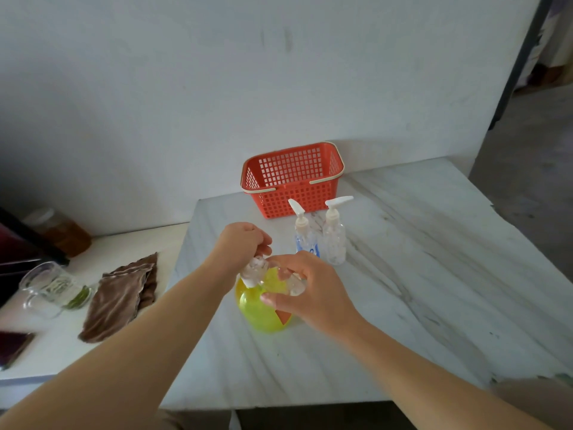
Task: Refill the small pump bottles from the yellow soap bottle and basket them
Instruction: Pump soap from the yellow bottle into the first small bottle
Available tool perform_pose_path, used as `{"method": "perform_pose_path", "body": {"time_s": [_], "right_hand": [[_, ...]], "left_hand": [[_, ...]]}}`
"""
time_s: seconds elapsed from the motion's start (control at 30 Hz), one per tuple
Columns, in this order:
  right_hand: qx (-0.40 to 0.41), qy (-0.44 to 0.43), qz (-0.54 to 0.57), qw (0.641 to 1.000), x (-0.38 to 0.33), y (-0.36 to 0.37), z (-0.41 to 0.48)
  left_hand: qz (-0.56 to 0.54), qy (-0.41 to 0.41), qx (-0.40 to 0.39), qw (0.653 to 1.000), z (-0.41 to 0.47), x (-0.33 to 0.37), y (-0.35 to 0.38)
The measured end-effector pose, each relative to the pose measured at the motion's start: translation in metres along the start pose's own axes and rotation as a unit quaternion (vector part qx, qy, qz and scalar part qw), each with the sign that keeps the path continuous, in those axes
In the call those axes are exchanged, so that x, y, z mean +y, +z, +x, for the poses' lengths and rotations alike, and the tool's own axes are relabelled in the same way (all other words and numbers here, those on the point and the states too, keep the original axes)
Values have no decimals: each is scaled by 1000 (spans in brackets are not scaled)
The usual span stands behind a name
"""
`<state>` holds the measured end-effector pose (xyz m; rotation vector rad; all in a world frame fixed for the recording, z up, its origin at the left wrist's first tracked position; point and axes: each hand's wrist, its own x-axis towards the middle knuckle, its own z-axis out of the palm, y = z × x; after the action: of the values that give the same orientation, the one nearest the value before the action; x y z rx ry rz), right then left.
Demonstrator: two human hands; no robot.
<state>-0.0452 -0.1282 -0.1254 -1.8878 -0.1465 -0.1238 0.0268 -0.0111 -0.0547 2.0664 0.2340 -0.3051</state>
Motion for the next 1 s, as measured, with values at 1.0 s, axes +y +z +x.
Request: {"method": "perform_pose_path", "body": {"time_s": [1.0], "right_hand": [[19,-5,-11,1000,4,2,-2]], "left_hand": [[96,9,-23,995,0,1,2]]}}
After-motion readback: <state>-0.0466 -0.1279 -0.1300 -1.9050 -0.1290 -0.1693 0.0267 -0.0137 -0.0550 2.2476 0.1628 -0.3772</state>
